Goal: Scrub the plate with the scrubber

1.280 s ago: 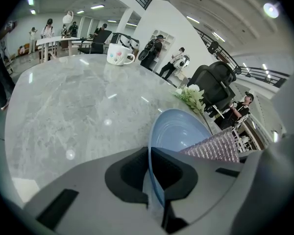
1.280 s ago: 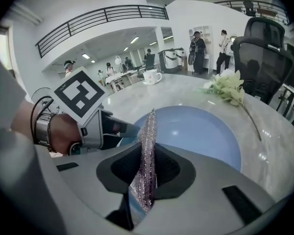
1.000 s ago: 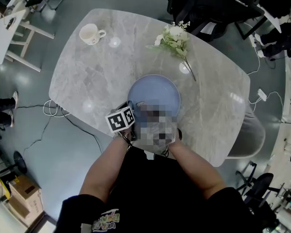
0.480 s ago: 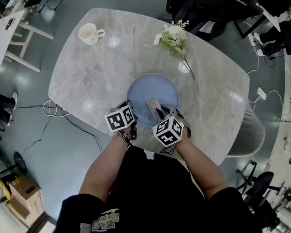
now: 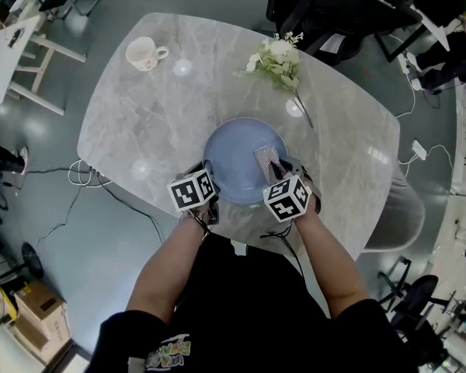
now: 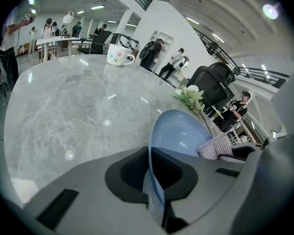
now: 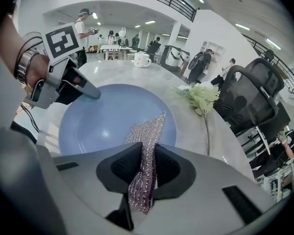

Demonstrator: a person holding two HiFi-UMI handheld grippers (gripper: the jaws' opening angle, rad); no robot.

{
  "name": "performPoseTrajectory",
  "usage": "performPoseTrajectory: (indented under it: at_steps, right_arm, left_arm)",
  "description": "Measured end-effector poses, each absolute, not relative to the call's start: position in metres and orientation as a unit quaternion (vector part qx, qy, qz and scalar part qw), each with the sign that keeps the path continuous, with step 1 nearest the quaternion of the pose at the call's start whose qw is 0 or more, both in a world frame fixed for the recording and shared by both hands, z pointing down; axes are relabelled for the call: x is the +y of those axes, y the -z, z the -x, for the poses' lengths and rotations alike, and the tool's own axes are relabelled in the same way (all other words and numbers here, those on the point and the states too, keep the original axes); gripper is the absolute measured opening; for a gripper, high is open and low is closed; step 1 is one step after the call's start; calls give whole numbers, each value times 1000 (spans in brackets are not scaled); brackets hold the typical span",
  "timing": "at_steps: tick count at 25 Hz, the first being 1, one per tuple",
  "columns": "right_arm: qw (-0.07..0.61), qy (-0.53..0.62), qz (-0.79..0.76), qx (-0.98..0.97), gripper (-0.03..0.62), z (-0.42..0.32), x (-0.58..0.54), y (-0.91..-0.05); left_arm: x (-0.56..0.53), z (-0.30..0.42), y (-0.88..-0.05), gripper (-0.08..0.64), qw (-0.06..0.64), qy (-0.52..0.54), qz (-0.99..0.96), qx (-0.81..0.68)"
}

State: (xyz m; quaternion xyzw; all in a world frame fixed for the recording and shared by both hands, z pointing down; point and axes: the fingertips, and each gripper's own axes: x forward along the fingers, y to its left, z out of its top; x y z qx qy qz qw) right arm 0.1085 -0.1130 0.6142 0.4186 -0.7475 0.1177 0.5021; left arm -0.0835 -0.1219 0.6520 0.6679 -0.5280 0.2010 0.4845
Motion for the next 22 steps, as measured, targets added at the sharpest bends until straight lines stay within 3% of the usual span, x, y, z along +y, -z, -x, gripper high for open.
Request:
performPoseTrajectory:
  at_steps: [13, 22]
  right_arm:
    - [485, -120, -469, -728, 80, -142, -145, -604]
    - [457, -92, -472, -748, 77, -121, -162, -581]
  left_arm:
    - [-122, 82, -651, 31, 482, -204, -670, -526]
    - [-121, 82, -651, 31, 486, -203, -668, -525]
